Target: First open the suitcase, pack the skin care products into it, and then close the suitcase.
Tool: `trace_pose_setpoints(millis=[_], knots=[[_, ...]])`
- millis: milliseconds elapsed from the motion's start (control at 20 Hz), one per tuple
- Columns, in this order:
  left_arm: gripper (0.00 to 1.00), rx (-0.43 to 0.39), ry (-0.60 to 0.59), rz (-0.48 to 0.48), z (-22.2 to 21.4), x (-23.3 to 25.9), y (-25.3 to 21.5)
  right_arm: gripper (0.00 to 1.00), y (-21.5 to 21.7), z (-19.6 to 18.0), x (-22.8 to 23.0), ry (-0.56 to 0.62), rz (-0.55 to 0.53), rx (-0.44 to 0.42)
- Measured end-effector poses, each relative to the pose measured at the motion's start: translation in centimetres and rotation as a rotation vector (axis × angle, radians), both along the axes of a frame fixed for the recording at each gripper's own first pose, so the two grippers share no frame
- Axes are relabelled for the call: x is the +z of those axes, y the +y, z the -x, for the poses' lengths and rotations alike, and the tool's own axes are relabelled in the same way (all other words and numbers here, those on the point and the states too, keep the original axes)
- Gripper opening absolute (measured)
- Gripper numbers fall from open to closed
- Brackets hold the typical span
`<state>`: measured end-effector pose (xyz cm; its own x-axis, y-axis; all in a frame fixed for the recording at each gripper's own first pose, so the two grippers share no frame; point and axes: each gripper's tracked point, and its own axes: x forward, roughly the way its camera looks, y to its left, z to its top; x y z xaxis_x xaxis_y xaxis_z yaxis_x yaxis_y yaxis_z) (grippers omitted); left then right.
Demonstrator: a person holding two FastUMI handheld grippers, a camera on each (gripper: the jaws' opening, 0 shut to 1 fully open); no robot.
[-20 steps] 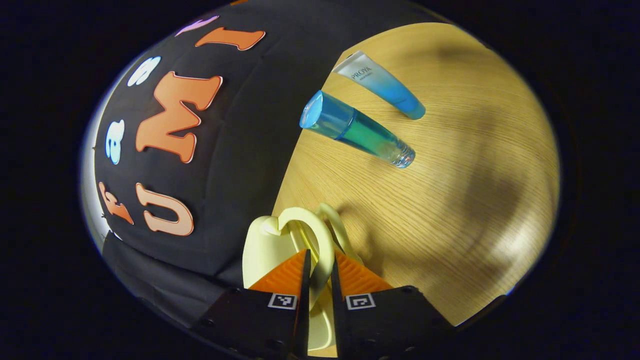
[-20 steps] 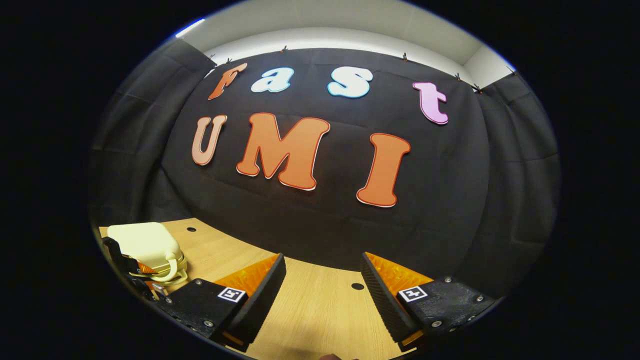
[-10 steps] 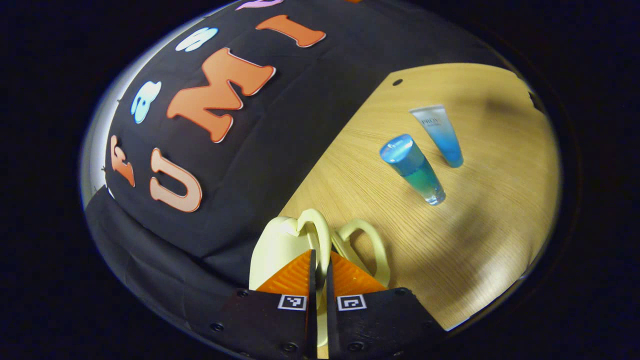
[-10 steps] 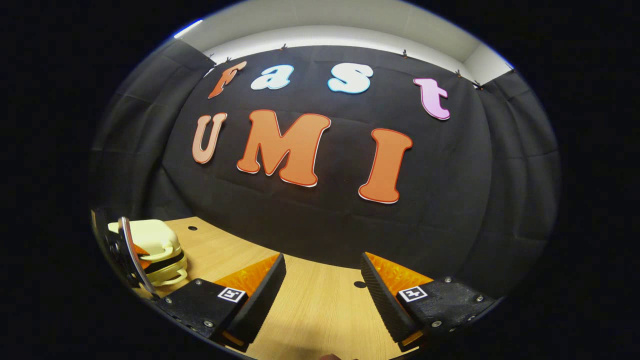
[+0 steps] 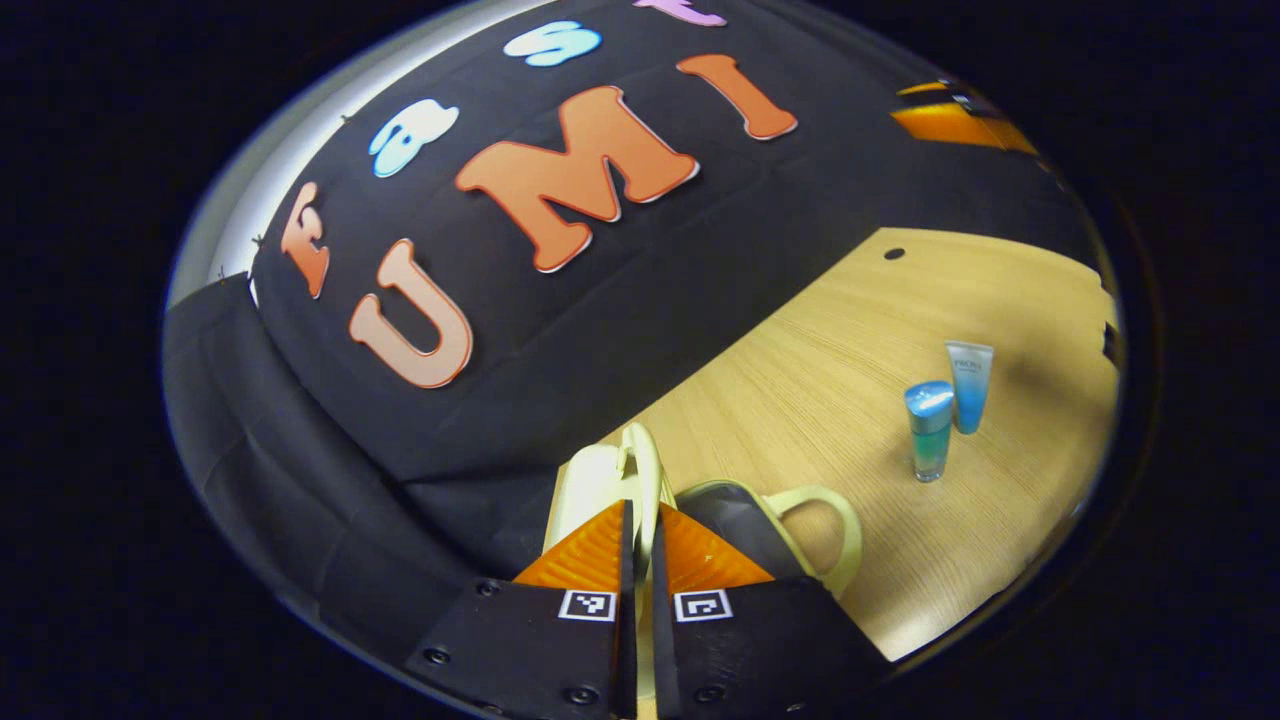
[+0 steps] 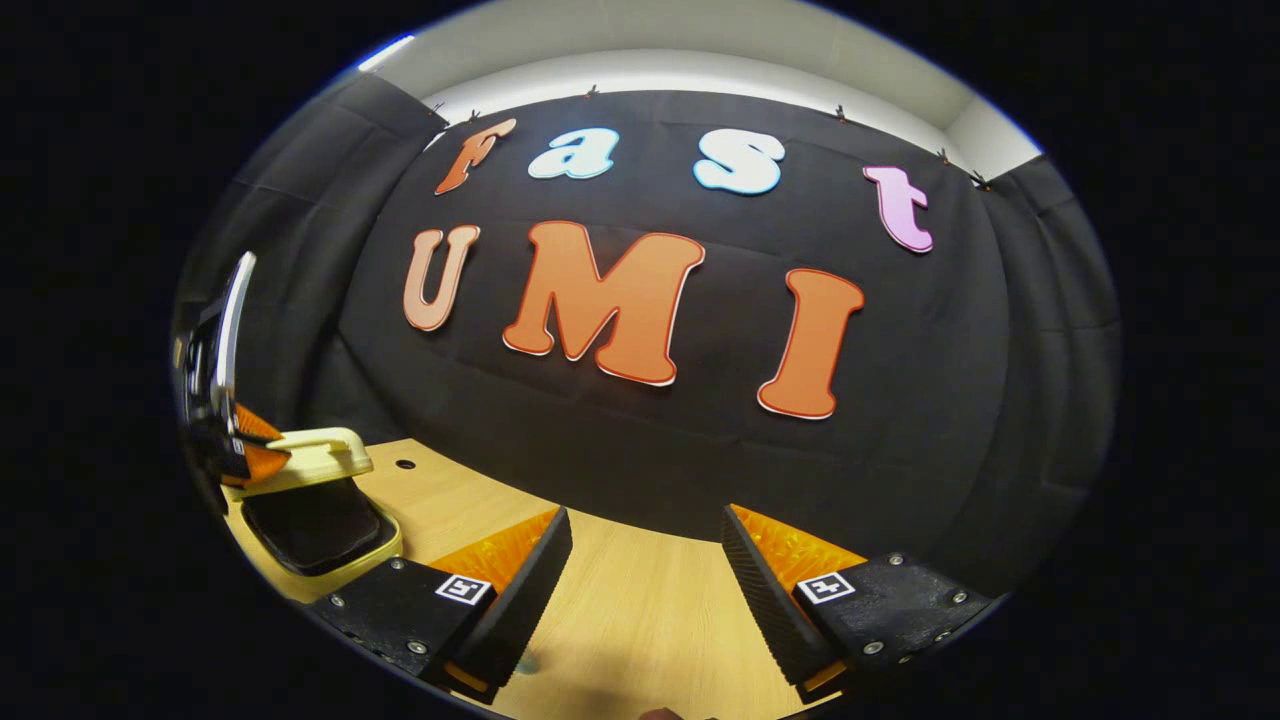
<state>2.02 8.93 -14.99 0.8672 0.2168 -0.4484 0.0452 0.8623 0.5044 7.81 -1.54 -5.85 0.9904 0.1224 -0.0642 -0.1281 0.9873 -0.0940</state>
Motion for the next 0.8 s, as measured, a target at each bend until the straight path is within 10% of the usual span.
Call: trace_pose_setpoints(millis=[800], knots=[[0.08, 0.228, -0.17, 0.173, 0.8, 3.8, 21.9, 0.95, 9.6, 1.0, 2.1, 0.024, 0.015, -0.009]])
